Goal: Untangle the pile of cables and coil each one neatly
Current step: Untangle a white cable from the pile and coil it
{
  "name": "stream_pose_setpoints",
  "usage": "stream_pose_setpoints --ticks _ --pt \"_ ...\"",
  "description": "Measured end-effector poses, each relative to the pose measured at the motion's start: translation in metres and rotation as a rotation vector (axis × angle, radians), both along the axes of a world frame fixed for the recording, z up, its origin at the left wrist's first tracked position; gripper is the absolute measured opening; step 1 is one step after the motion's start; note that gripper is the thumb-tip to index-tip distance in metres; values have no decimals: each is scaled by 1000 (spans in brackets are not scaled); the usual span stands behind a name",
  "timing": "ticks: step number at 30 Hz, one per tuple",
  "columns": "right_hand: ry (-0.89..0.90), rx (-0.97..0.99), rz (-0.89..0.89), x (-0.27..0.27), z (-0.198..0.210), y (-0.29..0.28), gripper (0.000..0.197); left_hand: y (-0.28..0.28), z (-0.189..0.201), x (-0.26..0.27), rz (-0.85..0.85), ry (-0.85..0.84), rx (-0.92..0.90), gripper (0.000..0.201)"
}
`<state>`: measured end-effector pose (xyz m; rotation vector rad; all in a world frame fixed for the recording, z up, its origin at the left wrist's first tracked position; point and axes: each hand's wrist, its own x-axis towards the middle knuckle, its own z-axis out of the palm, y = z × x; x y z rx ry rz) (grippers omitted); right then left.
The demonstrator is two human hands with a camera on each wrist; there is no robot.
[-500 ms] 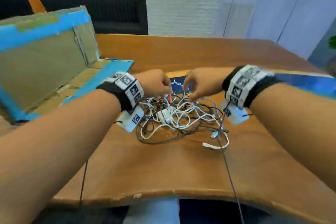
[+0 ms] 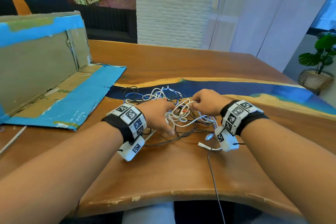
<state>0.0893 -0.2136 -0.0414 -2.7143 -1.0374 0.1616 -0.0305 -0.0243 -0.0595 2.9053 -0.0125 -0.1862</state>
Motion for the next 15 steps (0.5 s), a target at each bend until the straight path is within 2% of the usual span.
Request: stream_pose_setpoints --ticks 3,5,7,11,15 --pt "6 62 -83 7 -3 -13 30 0 -1 -1 6 69 100 52" --pt "19 81 -90 10 -4 -20 22 3 2 -1 20 53 104 33" --pt "63 102 -52 11 -2 -24 12 5 9 -2 28 -10 60 29" --pt "109 216 70 11 12 -23 32 6 37 -1 62 -194 -140 24" --pt "121 468 151 -1 25 -11 34 -2 62 7 58 -346 -273 16"
